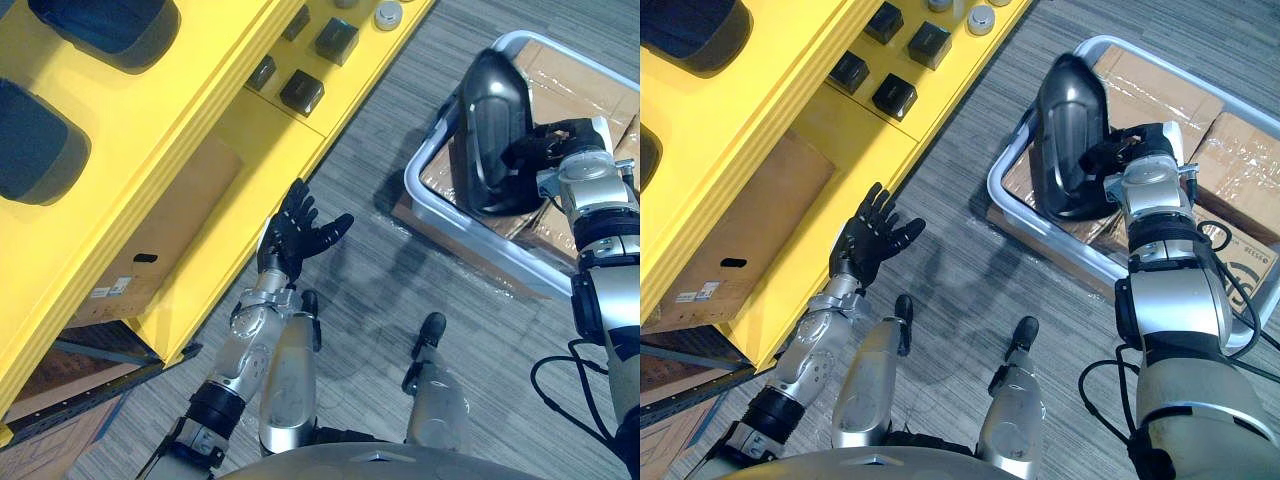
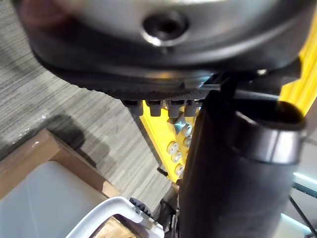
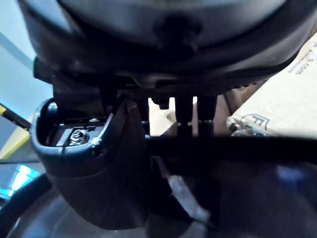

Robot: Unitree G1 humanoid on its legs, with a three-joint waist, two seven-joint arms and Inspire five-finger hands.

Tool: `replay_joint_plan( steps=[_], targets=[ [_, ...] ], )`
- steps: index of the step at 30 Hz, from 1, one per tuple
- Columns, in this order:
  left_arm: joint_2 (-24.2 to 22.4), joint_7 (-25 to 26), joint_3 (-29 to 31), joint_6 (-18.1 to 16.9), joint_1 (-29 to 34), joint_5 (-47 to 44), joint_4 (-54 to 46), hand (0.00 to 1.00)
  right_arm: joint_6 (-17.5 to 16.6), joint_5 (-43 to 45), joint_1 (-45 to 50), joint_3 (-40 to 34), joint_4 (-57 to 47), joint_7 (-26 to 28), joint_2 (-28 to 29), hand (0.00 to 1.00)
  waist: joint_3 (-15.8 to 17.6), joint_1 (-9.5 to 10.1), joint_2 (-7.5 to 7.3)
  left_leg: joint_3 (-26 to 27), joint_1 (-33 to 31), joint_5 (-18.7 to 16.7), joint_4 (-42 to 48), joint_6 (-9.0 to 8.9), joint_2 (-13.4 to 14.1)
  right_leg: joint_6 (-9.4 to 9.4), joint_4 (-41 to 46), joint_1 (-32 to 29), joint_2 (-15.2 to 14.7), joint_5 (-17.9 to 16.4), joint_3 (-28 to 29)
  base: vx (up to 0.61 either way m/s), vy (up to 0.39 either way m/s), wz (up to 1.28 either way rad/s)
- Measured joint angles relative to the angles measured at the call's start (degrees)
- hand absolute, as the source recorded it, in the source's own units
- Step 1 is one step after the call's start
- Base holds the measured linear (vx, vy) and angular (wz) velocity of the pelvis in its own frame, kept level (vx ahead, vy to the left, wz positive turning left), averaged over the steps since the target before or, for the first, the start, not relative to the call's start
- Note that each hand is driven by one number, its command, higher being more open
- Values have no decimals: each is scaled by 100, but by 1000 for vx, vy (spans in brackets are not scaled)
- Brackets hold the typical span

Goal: Walk over and take three plastic housings, then place them on the shelf

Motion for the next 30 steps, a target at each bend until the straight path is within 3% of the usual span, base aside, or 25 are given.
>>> replay_joint_plan(
  steps=[7,12,17,19,25,28,30],
  targets=[
    [8,117,-50,-18,146,-14,37,100,132,349,-23,-576,168,-810,27,0,-6,40,9,52,133,22,-168,-19,6,0,-1,21,-2,0,3,37,5,-2],
    [203,204,-48,-117,482,-28,34,100,-382,476,209,-734,390,-1901,49,0,-10,46,14,72,230,66,-307,-30,-4,0,-1,40,-15,0,-14,14,3,0],
    [332,205,-28,-167,719,-38,-78,100,-876,253,237,-715,380,-2584,36,0,-10,-41,14,79,310,185,-503,-50,-16,-5,-20,54,-19,-3,-64,-10,-1,1],
    [351,201,-7,-161,799,-39,-311,100,-1158,202,483,-675,-44,-2866,-117,0,-9,-95,12,80,326,249,-577,-62,-15,-5,-53,60,-10,-4,-79,-42,-10,2],
    [453,6,205,-108,911,-78,-1091,100,-1512,-103,1260,-752,-1647,-3414,-387,0,19,-317,-45,109,650,347,-805,-108,-2,-5,-163,321,24,-4,-78,-18,-3,0],
    [460,-225,302,109,847,-227,-1571,100,-1851,-502,1919,-867,-2722,-3584,-356,0,-22,-423,-201,195,941,444,-1105,-150,12,-28,-255,472,53,-20,-60,13,-17,-7],
    [456,-448,251,335,777,-343,-1658,100,-1972,-860,2258,-903,-3136,-3634,-121,0,-117,-543,-384,236,1164,549,-1380,-180,20,-35,-341,604,86,-24,-63,47,-29,-5]
  ],
)
